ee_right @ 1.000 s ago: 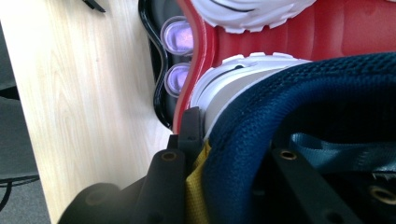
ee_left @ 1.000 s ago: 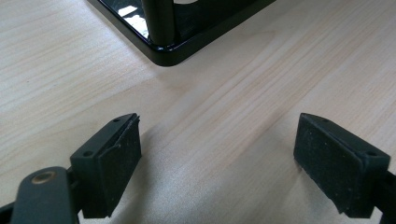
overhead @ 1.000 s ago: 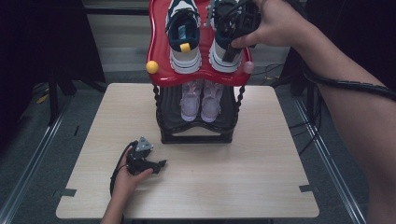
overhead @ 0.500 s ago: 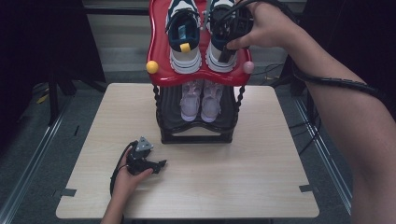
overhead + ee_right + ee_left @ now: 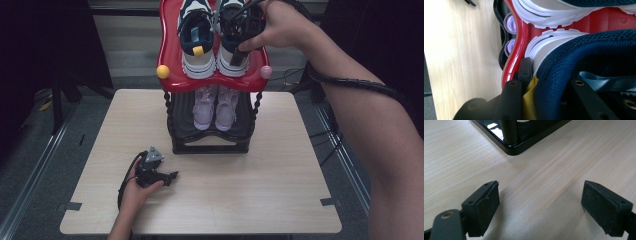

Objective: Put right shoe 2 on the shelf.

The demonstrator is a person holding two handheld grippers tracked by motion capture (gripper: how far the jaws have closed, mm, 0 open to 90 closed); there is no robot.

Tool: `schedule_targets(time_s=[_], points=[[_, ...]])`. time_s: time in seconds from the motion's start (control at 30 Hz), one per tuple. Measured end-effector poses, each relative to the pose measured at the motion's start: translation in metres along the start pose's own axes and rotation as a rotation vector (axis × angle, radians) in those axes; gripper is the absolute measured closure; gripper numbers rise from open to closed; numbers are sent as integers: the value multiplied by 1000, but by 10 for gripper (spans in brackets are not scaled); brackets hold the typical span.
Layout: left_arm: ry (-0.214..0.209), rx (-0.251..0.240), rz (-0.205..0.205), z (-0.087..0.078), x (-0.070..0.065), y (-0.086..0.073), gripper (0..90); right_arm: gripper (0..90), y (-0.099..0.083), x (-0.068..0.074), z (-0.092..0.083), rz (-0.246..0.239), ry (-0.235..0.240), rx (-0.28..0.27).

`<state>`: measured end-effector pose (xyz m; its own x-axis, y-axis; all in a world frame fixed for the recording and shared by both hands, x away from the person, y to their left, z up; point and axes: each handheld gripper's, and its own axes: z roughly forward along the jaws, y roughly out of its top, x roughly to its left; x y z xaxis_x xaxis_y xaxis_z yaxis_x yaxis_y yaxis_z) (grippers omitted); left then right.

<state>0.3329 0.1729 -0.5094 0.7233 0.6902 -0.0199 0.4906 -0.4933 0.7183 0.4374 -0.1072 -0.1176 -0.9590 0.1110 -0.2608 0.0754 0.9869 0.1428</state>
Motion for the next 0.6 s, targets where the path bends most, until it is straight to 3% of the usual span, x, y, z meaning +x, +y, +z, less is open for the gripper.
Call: schedule_targets(time_s=[0.3,0.6], points=[[1,0,0,0,0,0,144,726,-1,1,0,-32,-1,6],[0,0,0,0,0,0,144,694,-5,2,-1,-6,-5,-31]])
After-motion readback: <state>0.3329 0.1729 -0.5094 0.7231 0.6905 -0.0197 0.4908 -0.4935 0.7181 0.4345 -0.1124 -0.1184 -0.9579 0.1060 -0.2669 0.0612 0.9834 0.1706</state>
